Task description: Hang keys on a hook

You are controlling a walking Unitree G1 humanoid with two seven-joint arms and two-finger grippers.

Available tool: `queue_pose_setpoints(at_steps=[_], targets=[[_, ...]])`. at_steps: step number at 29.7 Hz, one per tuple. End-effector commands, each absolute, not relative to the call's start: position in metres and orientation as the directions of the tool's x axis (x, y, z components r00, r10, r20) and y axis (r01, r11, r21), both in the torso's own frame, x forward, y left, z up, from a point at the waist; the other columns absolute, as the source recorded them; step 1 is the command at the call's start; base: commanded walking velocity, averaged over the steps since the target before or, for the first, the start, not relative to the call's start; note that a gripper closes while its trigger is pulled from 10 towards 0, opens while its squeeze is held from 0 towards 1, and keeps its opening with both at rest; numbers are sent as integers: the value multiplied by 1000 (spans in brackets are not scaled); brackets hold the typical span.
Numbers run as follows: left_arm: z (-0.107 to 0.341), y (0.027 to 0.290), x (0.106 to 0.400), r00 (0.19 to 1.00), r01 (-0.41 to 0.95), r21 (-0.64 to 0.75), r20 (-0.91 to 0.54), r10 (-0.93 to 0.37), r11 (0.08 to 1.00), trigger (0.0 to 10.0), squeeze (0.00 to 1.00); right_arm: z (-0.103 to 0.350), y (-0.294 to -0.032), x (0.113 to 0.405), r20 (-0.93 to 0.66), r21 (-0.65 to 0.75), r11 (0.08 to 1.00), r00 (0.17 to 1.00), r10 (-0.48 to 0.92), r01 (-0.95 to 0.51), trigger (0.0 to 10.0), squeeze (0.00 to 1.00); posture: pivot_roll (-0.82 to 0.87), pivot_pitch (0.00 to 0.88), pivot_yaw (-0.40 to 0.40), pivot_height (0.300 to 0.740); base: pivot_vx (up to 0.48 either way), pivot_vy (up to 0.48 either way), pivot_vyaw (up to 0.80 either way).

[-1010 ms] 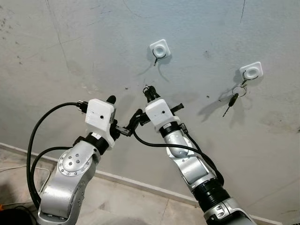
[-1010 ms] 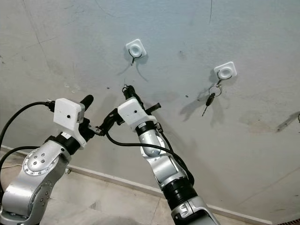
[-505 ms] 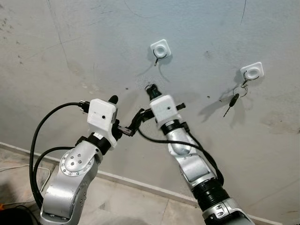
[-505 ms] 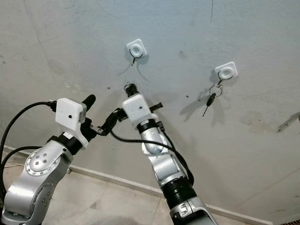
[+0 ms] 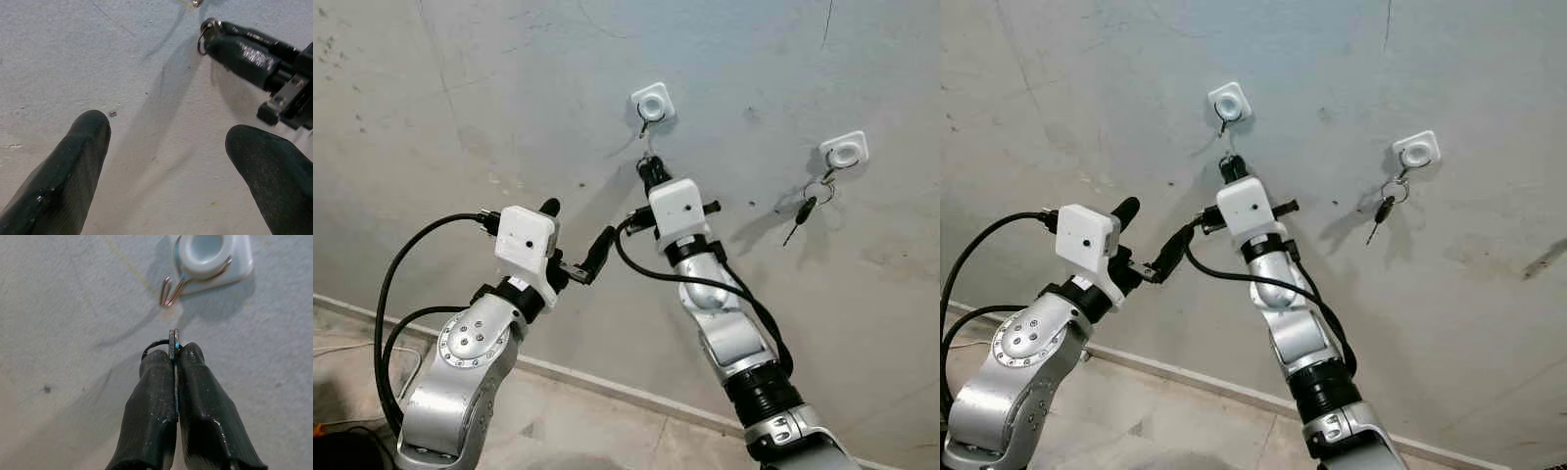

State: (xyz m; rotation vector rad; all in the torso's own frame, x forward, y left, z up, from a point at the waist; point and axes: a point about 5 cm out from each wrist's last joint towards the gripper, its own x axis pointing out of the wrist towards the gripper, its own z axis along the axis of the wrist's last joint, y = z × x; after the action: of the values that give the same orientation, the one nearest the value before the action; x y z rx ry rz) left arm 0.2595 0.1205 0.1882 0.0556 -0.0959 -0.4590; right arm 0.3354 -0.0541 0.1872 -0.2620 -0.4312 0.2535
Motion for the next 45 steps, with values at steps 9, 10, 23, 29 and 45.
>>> queue_pose_setpoints(at_steps=[9,10,23,29,45], targets=[[195,118,258,887,441,89,110,-449,893,10000,0,228,-65,336,490,-275,951,831,265,-141,10000,0,271,69,-103,740,0,0,0],[195,118,258,887,441,88,110,-449,893,10000,0,228,-65,336,490,-274,951,830,265,-142,10000,0,271,69,-103,740,0,0,0],[195,117,259,886,443,86,112,-450,892,10000,0,227,-77,326,468,-266,944,830,305,-197,10000,0,266,69,-99,740,0,0,0],[195,117,259,885,445,87,112,-452,891,10000,0,230,-71,320,486,-256,946,820,303,-198,10000,0,267,69,-98,740,0,0,0],[197,118,259,886,441,86,119,-449,893,10000,0,236,-31,314,522,-256,938,783,338,-234,10000,0,280,61,-107,740,0,0,0]])
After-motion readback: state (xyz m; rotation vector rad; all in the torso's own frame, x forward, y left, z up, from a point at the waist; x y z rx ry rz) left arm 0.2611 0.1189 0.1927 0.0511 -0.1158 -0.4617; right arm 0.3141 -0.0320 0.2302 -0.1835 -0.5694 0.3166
